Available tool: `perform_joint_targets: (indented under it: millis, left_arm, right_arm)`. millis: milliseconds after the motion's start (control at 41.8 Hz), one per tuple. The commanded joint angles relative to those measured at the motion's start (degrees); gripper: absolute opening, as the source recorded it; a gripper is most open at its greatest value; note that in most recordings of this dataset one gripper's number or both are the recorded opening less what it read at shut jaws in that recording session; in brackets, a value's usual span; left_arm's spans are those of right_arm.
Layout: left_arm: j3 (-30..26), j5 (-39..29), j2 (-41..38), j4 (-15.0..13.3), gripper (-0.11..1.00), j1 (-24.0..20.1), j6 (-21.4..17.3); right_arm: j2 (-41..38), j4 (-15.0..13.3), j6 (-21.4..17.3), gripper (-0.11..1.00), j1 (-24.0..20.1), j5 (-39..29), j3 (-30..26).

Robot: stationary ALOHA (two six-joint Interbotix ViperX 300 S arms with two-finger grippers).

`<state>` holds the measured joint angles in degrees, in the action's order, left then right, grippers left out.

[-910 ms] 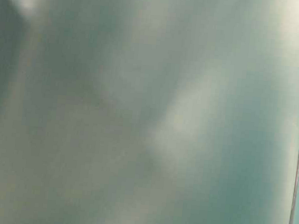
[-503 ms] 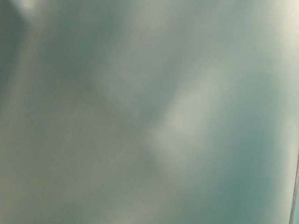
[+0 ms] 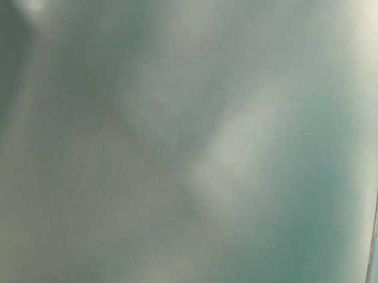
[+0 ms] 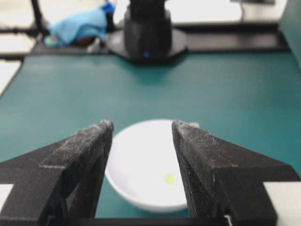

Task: Scoop the yellow hexagonal prism block from the bowl with a spoon using the right arm.
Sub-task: 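Move the right gripper toward the red spoon on the spoon rest, then lower the right gripper over the red spoon handle and close on it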

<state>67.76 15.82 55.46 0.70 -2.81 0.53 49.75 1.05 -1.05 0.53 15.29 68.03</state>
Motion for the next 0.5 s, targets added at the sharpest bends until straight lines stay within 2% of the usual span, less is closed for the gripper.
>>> perform_joint_targets:
  millis: [0, 239, 479]
  left_arm:
    - [-1.3, 0.7, -0.1, 0.1, 0.0, 0.0, 0.1]
    - [-1.3, 0.5, -0.1, 0.2, 0.0, 0.0, 0.1]
    - [-1.2, 0.4, -0.2, 0.3, 0.0, 0.0, -0.4]
  right_arm:
    - [-1.5, 0.1, -0.1, 0.58, -0.7, -0.2, -0.4]
    - [-6.9, 1.7, -0.3, 0.58, -2.8, 3.8, 2.0]
    - [-16.0, 5.7, -0.3, 0.58, -6.8, 17.8, 7.6]
